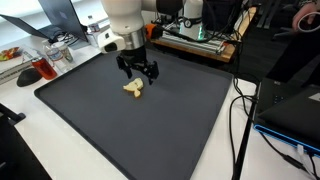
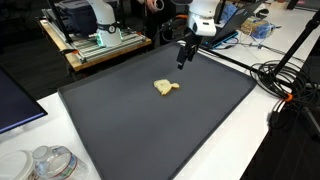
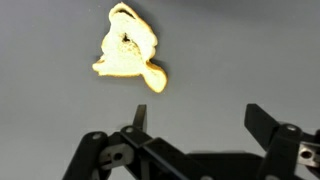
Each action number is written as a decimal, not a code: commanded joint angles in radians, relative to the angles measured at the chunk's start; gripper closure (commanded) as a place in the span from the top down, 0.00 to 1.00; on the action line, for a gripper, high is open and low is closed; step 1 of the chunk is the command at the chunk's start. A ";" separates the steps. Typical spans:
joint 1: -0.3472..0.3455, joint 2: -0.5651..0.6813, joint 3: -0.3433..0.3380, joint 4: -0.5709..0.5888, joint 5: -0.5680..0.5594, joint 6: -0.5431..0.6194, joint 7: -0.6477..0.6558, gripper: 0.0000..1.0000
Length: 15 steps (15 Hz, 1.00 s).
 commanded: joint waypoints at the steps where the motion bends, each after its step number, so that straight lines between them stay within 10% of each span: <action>1: 0.000 0.074 -0.017 0.048 0.026 -0.009 -0.024 1.00; 15: 0.023 0.201 -0.078 0.051 0.064 0.118 0.128 1.00</action>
